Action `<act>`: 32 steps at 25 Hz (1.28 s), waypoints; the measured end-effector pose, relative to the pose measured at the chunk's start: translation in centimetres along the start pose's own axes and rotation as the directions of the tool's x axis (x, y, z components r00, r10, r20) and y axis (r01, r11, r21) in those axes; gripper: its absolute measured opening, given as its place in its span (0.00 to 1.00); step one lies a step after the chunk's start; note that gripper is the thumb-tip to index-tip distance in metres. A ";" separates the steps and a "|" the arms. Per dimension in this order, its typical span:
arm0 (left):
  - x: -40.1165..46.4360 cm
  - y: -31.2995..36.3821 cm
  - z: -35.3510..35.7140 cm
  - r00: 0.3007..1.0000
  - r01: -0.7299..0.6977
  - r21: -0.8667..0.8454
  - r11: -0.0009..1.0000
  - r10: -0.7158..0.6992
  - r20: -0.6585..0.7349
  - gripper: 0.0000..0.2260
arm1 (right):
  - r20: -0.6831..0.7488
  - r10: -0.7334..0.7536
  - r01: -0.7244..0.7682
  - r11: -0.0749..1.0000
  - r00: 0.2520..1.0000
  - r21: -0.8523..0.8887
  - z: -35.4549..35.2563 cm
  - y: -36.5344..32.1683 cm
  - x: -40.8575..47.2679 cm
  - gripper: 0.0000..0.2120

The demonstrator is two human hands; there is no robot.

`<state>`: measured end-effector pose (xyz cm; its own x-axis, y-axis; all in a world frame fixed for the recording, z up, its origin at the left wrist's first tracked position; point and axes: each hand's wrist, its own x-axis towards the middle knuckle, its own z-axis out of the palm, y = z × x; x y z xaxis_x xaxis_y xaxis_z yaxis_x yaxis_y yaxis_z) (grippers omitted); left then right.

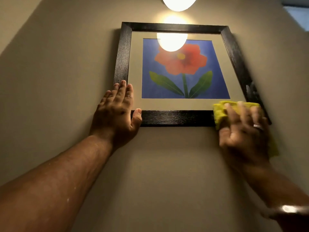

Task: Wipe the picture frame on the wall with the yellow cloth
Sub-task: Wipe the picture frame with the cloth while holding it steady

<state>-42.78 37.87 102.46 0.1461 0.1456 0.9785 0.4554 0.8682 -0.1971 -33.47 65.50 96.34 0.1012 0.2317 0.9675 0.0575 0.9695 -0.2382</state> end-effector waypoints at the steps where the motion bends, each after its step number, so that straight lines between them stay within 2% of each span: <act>1: -0.1 0.0 0.0 1.000 -0.009 -0.005 1.000 0.009 -0.005 0.35 | 0.043 -0.092 0.092 0.996 0.995 0.020 0.5 -2.2 -0.5 0.32; 4: -0.2 -0.2 0.0 0.999 -0.026 0.011 1.000 0.026 -0.027 0.33 | 0.139 -0.460 0.451 0.888 0.877 0.092 1.6 -7.3 -1.6 0.28; 6: -0.3 -0.1 0.0 0.999 -0.021 0.017 1.000 0.021 -0.027 0.33 | 0.139 -0.552 0.550 0.833 0.822 0.058 1.1 -5.8 -0.4 0.27; 7: -0.3 0.0 0.0 0.999 -0.018 0.015 1.000 0.018 -0.028 0.33 | 0.117 -0.520 0.523 0.853 0.846 0.010 0.7 -3.6 0.3 0.27; 8: -0.2 0.1 0.0 1.000 -0.016 0.016 1.000 0.017 -0.027 0.33 | 0.076 -0.431 0.435 0.899 0.899 -0.046 0.2 -0.8 1.0 0.28; 10: -0.3 0.2 -0.2 1.000 -0.013 0.017 1.000 0.013 -0.022 0.33 | -0.062 -0.150 0.143 0.984 0.987 -0.104 -1.7 4.3 1.9 0.29; 11: -0.4 0.2 -0.2 1.000 -0.010 0.014 1.000 0.011 -0.024 0.33 | -0.122 -0.049 0.037 0.994 0.991 -0.098 -2.0 5.1 1.7 0.27; 12: -0.3 0.3 -0.2 1.000 -0.015 0.009 1.000 0.015 -0.024 0.33 | -0.161 -0.012 -0.002 0.996 0.987 -0.086 -1.7 4.3 1.4 0.26; 13: -0.3 0.3 -0.2 1.000 -0.018 0.007 1.000 0.018 -0.023 0.33 | -0.173 -0.051 0.041 0.997 0.984 -0.063 -1.0 2.5 1.2 0.25; 14: -0.3 0.3 -0.3 1.000 -0.016 0.009 1.000 0.016 -0.023 0.33 | -0.159 -0.166 0.163 0.986 0.973 -0.031 -0.2 0.2 0.7 0.24; 16: -0.3 0.2 -0.2 1.000 -0.014 0.009 1.000 0.014 -0.026 0.33 | -0.087 -0.434 0.437 0.900 0.897 0.008 1.1 -2.9 -0.4 0.21; 17: -0.4 0.1 -0.2 1.000 -0.012 0.013 1.000 0.012 -0.025 0.33 | -0.063 -0.517 0.518 0.855 0.853 -0.011 0.9 -3.1 -0.4 0.20; 18: -0.4 0.1 -0.2 1.000 -0.013 0.019 1.000 0.014 -0.024 0.33 | -0.063 -0.541 0.540 0.841 0.839 -0.024 0.2 -2.0 0.2 0.19; 19: -0.4 0.1 -0.1 1.000 -0.016 0.019 1.000 0.017 -0.026 0.33 | -0.097 -0.503 0.501 0.865 0.859 -0.045 -0.4 0.0 0.9 0.17; 21: -0.2 0.1 -0.2 0.999 -0.019 0.010 1.000 0.020 -0.030 0.33 | -0.183 -0.309 0.296 0.950 0.933 -0.095 -1.8 4.7 1.5 0.15; 22: -0.2 0.1 -0.2 0.999 -0.020 0.010 1.000 0.021 -0.033 0.33 | -0.218 -0.202 0.180 0.976 0.955 -0.119 -2.4 6.5 1.4 0.15; 23: -0.2 0.1 -0.1 0.999 -0.017 0.012 1.000 0.018 -0.038 0.33 | -0.243 -0.157 0.130 0.984 0.957 -0.122 -2.6 6.7 1.1 0.16; 24: -0.2 0.1 0.0 0.999 -0.016 0.017 1.000 0.016 -0.043 0.33 | -0.240 -0.188 0.169 0.981 0.952 -0.099 -2.5 5.6 1.1 0.15; 25: -0.2 0.2 0.1 0.999 -0.018 0.024 1.000 0.019 -0.044 0.33 | -0.200 -0.277 0.269 0.961 0.940 -0.070 -2.1 3.6 1.0 0.13; 27: -0.1 0.2 0.1 0.999 -0.017 0.035 0.999 0.019 -0.048 0.32 | -0.092 -0.496 0.495 0.868 0.864 -0.038 -0.8 -1.5 0.3 0.13; 28: -0.2 0.2 0.1 0.999 -0.008 0.041 0.999 0.010 -0.047 0.32 | -0.046 -0.559 0.558 0.829 0.828 -0.040 -0.6 -2.8 0.2 0.14; 30: -0.3 0.3 0.1 0.999 0.004 0.053 0.999 -0.002 -0.039 0.32 | -0.006 -0.563 0.560 0.823 0.826 -0.093 -1.4 -1.5 0.7 0.15; 32: -0.2 0.4 -0.1 0.999 0.003 0.052 0.999 -0.002 -0.034 0.32 | 0.000 -0.387 0.383 0.912 0.922 -0.145 -3.3 2.3 1.5 0.14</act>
<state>-42.56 38.13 102.16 0.1747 0.1280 0.9763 0.4101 0.8920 -0.1903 -29.93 67.84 96.94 0.0710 -0.1616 0.9843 0.2355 0.9616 0.1409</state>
